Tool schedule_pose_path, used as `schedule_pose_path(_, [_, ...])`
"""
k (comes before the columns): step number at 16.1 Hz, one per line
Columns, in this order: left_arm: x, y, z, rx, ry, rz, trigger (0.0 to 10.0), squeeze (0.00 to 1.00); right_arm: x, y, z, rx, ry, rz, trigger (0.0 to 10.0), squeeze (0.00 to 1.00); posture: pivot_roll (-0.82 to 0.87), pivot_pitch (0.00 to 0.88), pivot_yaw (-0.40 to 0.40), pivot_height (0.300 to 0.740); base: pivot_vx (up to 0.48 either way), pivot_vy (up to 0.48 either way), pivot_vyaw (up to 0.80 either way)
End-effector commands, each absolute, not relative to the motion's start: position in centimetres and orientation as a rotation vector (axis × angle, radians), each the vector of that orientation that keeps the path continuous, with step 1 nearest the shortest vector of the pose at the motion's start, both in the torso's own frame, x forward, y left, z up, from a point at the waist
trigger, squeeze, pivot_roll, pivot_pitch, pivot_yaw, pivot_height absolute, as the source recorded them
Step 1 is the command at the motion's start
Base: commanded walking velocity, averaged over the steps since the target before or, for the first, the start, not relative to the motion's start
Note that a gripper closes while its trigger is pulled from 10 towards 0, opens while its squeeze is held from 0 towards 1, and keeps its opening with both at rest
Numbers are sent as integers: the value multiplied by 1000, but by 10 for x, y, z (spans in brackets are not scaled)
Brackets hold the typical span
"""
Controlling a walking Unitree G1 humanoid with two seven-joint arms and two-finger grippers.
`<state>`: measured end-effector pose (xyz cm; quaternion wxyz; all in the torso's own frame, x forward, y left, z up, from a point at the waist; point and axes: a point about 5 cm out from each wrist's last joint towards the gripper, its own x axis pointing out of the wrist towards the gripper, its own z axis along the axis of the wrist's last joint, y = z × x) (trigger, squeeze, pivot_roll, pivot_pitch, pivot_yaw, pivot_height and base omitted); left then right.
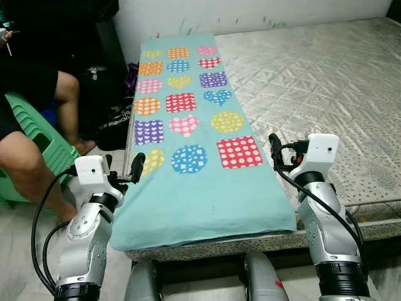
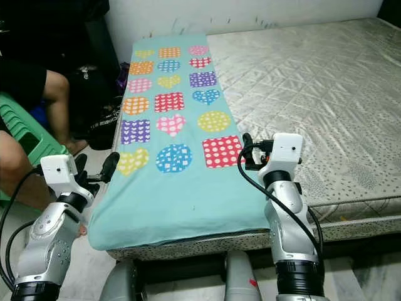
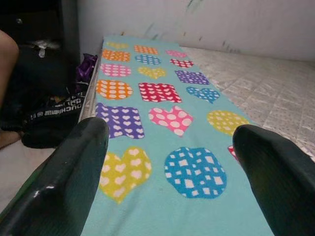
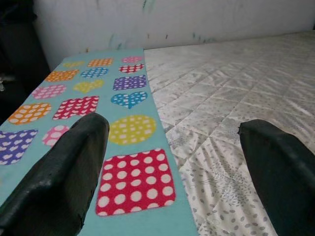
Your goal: Clean up the room
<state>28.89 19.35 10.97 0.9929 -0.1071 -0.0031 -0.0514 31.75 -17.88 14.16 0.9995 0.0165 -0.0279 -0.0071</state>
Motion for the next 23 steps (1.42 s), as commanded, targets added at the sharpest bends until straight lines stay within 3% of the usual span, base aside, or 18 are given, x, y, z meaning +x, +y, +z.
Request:
schedule_pose_path(1, [296,192,105,-181,31,-91,10000,0,321,-170,143,37,-74,8,10000,0,-245,0,109,612,0,0,0])
schedule_pose_path(2, [304,186,97,-145,75,-89,10000,0,322,-158,144,30,-98,55,10000,0,-246,0,110,612,0,0,0])
schedule_pose_path(4, [304,184,96,-148,77,-93,10000,0,322,-159,146,29,-111,57,10000,0,-247,0,108,616,0,0,-441])
schedule_pose_path(17, [309,189,89,-95,87,-54,10000,0,333,-158,143,52,-104,50,10000,0,-242,0,110,738,0,0,-422])
schedule_pose_path(23, [308,203,55,-13,204,7,10000,0,336,-149,104,22,9,82,10000,0,-247,0,110,740,0,0,-418])
